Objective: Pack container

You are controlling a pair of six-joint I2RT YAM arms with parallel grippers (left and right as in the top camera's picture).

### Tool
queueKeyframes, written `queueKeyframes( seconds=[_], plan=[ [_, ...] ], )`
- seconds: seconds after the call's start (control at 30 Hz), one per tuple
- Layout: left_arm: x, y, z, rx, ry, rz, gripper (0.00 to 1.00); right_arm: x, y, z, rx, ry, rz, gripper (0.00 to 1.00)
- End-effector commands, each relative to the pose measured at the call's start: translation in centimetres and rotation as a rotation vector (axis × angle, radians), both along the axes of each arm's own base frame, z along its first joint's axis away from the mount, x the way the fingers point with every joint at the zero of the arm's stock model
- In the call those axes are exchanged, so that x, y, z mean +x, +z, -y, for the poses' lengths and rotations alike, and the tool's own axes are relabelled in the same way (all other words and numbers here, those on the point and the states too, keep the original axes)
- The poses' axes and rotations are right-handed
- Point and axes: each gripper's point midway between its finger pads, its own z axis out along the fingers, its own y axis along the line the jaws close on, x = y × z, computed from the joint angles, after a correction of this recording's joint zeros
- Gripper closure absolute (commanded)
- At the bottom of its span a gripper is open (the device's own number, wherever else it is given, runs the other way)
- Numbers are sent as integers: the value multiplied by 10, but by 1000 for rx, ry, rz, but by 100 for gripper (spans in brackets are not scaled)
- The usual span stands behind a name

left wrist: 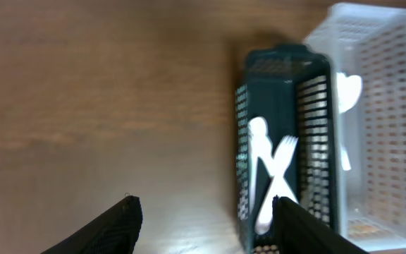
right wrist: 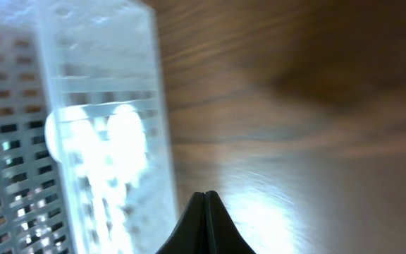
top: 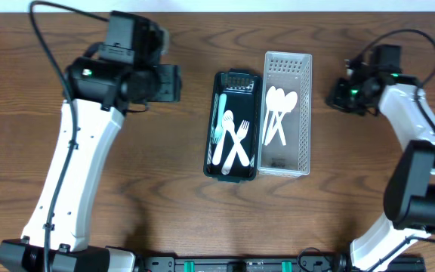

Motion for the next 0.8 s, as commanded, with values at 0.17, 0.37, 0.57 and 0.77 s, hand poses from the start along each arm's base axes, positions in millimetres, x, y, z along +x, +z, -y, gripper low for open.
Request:
queueKeyframes(
  seconds=[0.17,0.37,0.57,0.77],
  plan=[
    [-12,4,-32,19,63,-30,38,9,-14,-65,85,169,44,99],
    [-16,2,-33,34,43,-45,38,14,-11,-70,89,182,75,99],
    [-17,4,-34,74,-26,-22,39,22,13,-40,46,161,143,99],
    [-21,60,-62,208,26,166,39,19,117,25,-178,136,321,99]
  ],
)
